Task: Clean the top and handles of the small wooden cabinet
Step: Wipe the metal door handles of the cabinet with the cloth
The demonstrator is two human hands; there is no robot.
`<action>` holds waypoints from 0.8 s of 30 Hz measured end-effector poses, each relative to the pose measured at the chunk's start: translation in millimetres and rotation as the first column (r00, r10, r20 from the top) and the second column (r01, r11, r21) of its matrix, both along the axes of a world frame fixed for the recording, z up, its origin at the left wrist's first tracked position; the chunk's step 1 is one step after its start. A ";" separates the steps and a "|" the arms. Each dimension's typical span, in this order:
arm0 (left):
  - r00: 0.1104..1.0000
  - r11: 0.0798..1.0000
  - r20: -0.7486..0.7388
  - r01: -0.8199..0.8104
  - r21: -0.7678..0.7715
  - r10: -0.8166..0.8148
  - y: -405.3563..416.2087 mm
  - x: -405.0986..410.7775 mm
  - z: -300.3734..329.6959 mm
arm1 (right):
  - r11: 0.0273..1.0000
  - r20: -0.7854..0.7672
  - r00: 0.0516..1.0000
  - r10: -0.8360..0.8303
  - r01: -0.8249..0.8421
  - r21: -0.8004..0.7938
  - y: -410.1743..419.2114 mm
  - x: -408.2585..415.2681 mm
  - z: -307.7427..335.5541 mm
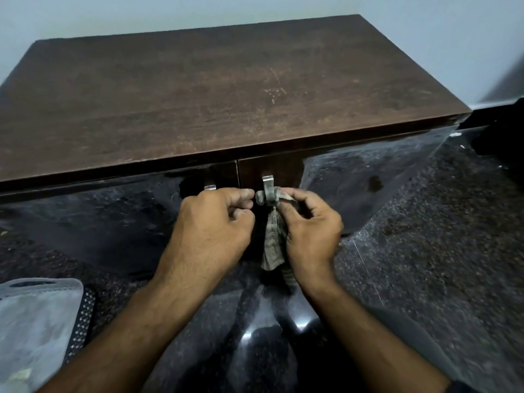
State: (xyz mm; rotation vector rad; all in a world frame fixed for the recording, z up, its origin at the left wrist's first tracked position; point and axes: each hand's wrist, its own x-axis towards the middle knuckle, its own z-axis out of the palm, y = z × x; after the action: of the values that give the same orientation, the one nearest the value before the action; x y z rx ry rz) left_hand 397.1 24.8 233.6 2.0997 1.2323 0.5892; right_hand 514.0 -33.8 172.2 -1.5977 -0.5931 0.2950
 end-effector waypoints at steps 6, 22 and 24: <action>1.000 1.000 0.005 0.026 0.008 -0.026 -3.5 2.1 1.6 | 0.998 0.235 0.970 -0.060 0.055 0.030 2.3 16.1 9.9; 0.998 0.999 -0.051 -0.041 0.014 0.042 -4.9 4.3 6.6 | 0.989 0.610 0.790 0.065 -0.134 0.068 -3.2 -10.8 6.2; 0.995 0.997 -0.071 -0.070 -0.012 0.069 -5.1 2.9 6.8 | 0.987 0.649 0.750 0.127 -0.162 -0.006 -7.1 -16.9 -3.2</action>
State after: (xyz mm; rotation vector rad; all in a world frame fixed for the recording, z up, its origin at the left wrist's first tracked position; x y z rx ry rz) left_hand 400.1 19.7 240.4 2.0881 1.3494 0.5392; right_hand 497.1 -40.9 169.1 -1.5923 -1.2572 -0.1860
